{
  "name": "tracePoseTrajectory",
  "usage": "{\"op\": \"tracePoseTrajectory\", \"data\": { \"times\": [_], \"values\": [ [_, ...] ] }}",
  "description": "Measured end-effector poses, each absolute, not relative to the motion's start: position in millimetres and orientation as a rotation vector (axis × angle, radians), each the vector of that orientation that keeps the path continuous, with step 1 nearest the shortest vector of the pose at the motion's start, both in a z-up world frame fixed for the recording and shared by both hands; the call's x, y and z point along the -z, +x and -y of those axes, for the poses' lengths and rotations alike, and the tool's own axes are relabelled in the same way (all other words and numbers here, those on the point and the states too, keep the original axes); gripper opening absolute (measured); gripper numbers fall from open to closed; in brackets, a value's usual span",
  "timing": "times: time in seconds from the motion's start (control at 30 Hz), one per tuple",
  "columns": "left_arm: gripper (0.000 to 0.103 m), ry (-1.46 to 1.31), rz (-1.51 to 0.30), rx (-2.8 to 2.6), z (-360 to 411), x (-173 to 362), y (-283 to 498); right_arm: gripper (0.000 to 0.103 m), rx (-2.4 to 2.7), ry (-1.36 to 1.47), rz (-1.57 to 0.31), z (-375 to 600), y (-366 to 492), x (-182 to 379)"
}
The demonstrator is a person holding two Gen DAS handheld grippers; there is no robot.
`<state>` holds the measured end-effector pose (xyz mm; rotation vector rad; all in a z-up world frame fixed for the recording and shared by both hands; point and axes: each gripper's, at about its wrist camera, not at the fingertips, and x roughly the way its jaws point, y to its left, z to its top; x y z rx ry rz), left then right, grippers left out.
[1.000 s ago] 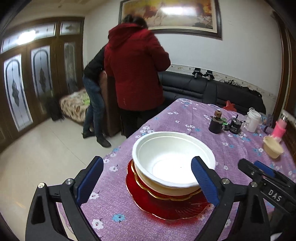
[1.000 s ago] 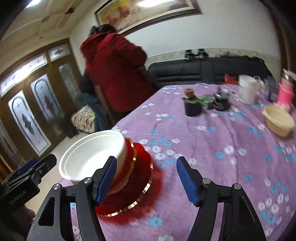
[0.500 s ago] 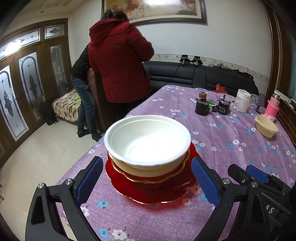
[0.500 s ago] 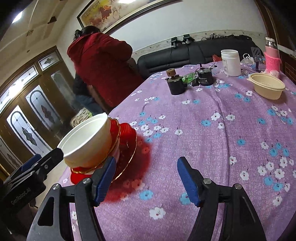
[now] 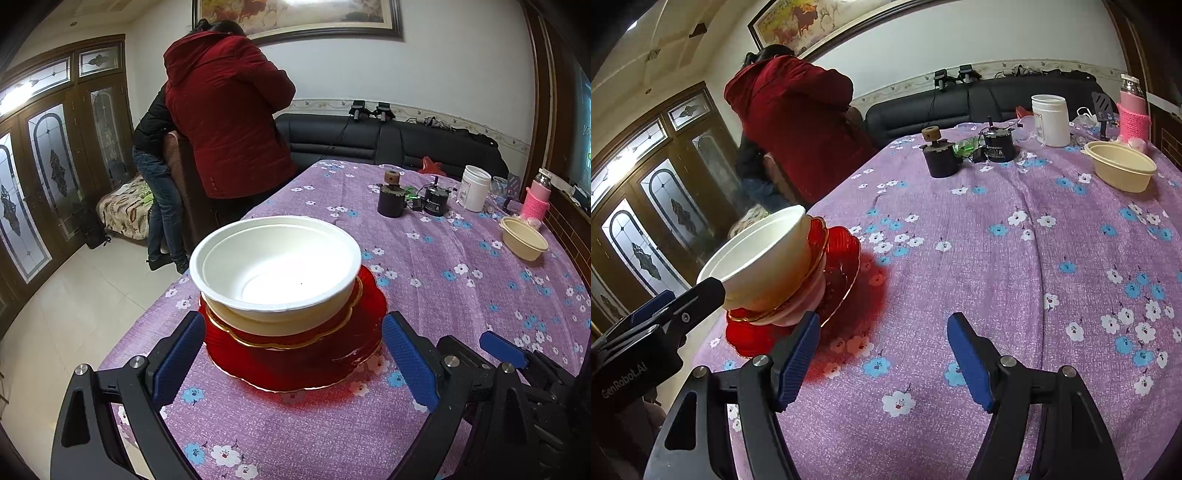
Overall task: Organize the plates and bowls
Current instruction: 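Withdraw the right tool from the stack toward the small beige bowl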
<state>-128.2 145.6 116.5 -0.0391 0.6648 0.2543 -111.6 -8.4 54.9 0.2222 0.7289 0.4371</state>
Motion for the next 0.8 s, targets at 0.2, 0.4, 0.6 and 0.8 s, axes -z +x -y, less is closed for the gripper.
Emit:
{"op": "tracePoseTrajectory", "data": {
  "times": [0.2, 0.4, 0.6, 0.8],
  "values": [
    [0.096, -0.052, -0.682, -0.225, -142, -113, -128, 0.076, -0.435, 0.217, -0.742, 8, -112, -51],
    [0.096, -0.062, -0.677, -0.195, -137, -115, -128, 0.076, -0.433, 0.222, -0.751, 10, -111, -48],
    [0.096, -0.055, -0.682, -0.168, -127, -113, -125, 0.076, -0.427, 0.235, -0.753, 16, -111, -47],
    [0.096, -0.046, -0.703, -0.149, -118, -108, -120, 0.076, -0.419, 0.251, -0.755, 24, -110, -46]
  ]
}}
